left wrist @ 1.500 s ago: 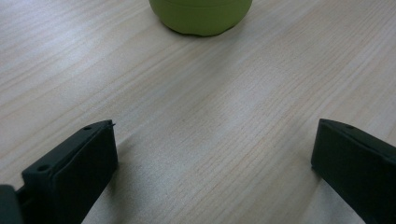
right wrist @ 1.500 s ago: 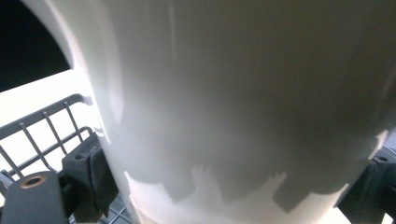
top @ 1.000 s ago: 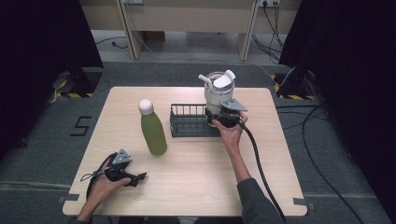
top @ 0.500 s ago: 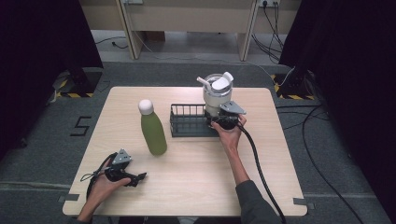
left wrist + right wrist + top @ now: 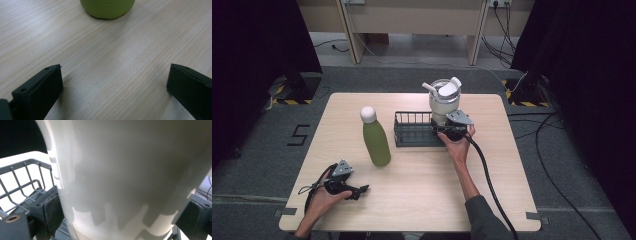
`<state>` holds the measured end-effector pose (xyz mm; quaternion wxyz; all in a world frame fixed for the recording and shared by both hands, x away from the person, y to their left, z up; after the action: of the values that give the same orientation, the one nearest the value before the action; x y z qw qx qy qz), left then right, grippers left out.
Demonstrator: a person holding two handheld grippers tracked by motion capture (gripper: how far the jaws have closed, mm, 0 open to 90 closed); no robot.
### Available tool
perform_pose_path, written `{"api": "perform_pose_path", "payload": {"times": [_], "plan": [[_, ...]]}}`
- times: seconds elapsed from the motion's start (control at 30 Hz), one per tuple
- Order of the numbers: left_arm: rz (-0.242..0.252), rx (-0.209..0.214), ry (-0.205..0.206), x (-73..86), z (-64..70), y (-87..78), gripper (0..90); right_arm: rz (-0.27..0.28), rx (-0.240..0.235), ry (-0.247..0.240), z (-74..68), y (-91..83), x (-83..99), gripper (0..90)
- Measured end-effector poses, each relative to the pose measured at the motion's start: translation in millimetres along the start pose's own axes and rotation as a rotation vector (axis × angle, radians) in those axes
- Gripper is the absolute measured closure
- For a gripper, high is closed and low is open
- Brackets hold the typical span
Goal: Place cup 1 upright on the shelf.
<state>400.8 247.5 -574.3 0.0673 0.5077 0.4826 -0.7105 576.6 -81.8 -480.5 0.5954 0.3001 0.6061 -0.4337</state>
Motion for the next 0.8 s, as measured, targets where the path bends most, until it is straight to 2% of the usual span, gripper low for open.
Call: {"api": "perform_pose_path", "payload": {"times": [0.3,0.8], "plan": [[0.001,0.000,0.000,0.0,0.0,0.1,0.0,-0.009,0.004,0.035,-1.4,-5.8,-1.2,9.9],[0.001,0.000,0.000,0.0,0.0,0.1,0.0,-0.006,-0.021,0.054,0.7,-13.8,-3.2,9.9]]}}
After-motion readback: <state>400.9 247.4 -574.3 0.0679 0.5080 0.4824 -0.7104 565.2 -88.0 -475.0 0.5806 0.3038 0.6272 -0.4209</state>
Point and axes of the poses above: each handheld gripper's, and its own axes: y roughly forward along the jaws, x roughly out of its underside, z roughly to its right, the point moved 7 cm from there along y, roughly forward along the jaws, and after that the axes turned 5 degrees about z, right-handed, at the moved point
